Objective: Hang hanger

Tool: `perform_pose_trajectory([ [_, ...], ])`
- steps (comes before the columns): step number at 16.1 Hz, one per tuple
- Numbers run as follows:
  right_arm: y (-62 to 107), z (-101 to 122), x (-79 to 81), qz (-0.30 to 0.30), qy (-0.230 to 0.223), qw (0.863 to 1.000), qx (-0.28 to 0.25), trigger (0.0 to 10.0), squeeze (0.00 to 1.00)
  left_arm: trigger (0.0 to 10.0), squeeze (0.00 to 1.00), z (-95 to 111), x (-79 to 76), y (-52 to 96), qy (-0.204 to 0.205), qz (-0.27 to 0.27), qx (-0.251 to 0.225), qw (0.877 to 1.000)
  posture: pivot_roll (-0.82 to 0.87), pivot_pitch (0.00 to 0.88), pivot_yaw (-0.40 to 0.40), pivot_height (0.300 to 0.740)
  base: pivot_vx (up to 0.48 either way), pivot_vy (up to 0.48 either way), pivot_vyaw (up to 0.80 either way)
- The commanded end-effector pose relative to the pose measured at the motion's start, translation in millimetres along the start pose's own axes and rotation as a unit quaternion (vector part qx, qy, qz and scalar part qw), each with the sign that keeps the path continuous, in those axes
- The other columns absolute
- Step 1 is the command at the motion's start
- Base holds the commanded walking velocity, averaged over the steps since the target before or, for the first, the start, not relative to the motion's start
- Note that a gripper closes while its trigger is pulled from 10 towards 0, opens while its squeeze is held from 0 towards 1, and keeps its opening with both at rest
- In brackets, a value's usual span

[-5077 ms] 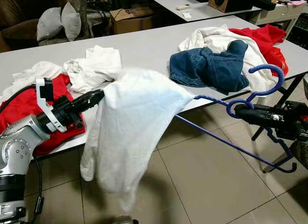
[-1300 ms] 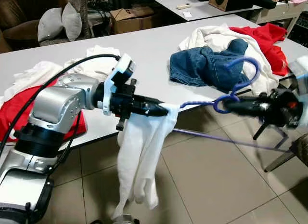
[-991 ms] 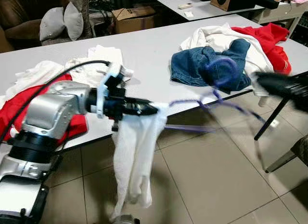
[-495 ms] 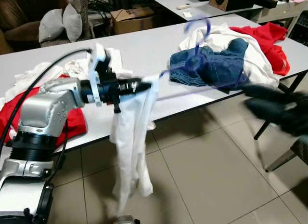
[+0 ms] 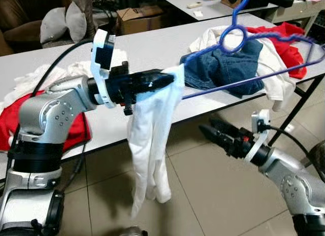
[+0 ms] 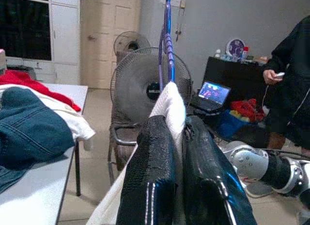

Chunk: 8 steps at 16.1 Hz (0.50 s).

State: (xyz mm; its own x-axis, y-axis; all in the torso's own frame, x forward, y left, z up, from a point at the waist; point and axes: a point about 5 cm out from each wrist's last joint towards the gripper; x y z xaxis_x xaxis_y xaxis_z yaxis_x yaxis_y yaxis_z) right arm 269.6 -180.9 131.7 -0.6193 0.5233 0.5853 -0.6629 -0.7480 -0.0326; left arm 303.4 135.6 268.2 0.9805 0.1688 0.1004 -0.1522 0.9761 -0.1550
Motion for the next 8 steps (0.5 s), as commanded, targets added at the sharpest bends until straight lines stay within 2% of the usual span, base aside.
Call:
perform_pose_trajectory([
  [1, -2.9, 7, -1.7, 0.008, -0.001, 1.000, -0.019, 10.0, 1.00, 0.0, 0.00, 11, -4.0, -7.0, -0.013, -0.013, -0.019, 1.000, -0.03, 0.000, 0.043, 0.740, 0.000, 0.000, 0.00],
  [4, -13.8, 9, 10.7, 0.110, -0.014, 0.994, -0.002, 10.0, 1.00, 0.0, 0.00, 14, -10.7, -23.2, -0.002, -0.037, -0.034, 0.999, -0.02, 0.000, 0.039, 0.740, 0.000, 0.000, 0.00],
  [6, -17.7, 11, 14.3, 0.133, -0.003, 0.991, 0.014, 10.0, 0.99, 0.0, 0.00, 14, -13.5, -28.2, 0.004, -0.048, -0.038, 0.998, -0.02, 0.000, 0.039, 0.740, 0.000, 0.000, 0.00],
  [7, -22.9, 14, 11.1, 0.128, 0.012, 0.992, 0.017, 10.0, 0.00, 0.0, 0.00, 15, -16.7, -31.6, 0.008, -0.062, -0.039, 0.997, -0.02, 0.000, 0.047, 0.740, 0.000, 0.000, 0.00],
  [8, -26.6, 17, 8.0, 0.122, 0.018, 0.992, 0.017, 10.0, 0.00, 0.0, 0.00, 15, -18.8, -33.6, 0.011, -0.072, -0.039, 0.997, -0.02, 0.000, 0.047, 0.740, 0.000, 0.000, 0.00],
])
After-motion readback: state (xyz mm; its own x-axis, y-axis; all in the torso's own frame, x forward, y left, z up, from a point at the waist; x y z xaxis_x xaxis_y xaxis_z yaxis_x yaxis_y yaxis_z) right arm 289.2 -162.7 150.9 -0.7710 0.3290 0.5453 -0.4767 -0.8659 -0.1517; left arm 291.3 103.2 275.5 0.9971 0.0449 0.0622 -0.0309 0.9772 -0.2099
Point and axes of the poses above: a point about 5 cm out from each wrist's last joint towards the gripper, its own y axis pointing back from the gripper into the wrist, its own z axis along the axis of the wrist's last joint, x = y × z, and after that the axes turned 12 degrees about -y, right-handed
